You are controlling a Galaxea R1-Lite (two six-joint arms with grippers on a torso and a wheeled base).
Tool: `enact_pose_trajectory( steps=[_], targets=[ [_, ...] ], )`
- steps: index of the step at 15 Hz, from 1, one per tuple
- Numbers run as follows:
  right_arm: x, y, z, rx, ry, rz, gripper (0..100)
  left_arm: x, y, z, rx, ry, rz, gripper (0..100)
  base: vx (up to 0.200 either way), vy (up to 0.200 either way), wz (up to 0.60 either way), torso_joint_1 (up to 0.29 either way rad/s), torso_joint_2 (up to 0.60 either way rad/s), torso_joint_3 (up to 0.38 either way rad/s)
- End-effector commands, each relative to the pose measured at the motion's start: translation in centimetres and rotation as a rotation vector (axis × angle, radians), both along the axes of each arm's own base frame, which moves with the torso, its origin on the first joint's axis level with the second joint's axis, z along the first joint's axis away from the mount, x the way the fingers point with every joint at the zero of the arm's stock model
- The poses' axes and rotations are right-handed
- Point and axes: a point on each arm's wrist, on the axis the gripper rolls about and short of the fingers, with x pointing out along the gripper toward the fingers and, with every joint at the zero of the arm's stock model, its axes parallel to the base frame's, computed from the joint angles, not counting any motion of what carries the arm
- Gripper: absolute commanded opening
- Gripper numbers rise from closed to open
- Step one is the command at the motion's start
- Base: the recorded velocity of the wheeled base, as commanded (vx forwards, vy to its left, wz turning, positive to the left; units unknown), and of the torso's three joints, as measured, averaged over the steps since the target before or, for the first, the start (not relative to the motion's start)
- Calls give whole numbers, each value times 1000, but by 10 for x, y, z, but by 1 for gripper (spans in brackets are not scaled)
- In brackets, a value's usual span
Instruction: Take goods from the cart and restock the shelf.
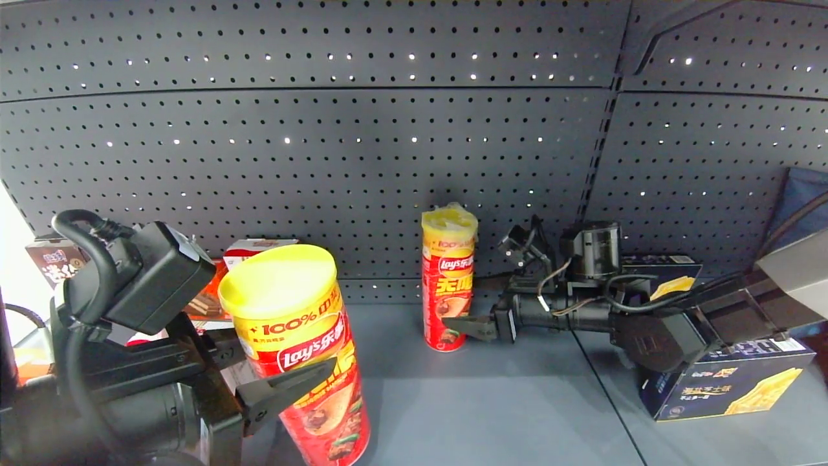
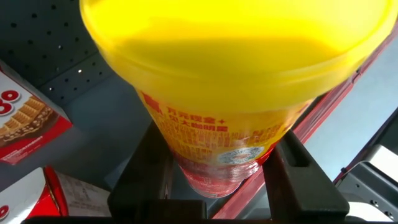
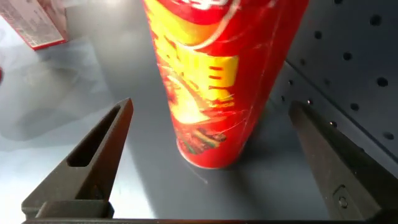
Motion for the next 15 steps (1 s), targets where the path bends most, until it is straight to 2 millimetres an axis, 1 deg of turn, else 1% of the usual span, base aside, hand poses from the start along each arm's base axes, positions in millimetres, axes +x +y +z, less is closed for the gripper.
enact_pose_trajectory(
  steps=[1, 2, 5, 8, 9, 12, 15],
  targets=[
    [6, 6, -8, -5, 8, 7, 100, 0, 0, -1, 3, 4, 1, 0, 0, 0, 0, 0, 0, 0],
    [8, 10, -6, -1, 0, 12, 100, 0, 0, -1, 3, 4, 1, 0, 0, 0, 0, 0, 0, 0],
    [13, 25, -13, -4, 1, 30, 100, 0, 0, -2, 4, 5, 1, 0, 0, 0, 0, 0, 0, 0],
    [18, 29, -18, -4, 3, 34, 100, 0, 0, -2, 4, 5, 1, 0, 0, 0, 0, 0, 0, 0],
    [20, 30, -19, -2, 1, 36, 0, 0, 0, -1, 4, 3, -1, 0, 0, 0, 0, 0, 0, 0],
    [18, 31, -15, -8, -13, 2, 0, -1, 1, -6, 14, 15, -1, 0, 0, 0, 0, 0, 0, 0],
    [6, 31, -6, -10, -19, -5, 0, -2, 1, -10, 20, 23, -1, 0, 0, 0, 0, 0, 0, 0]
  ],
)
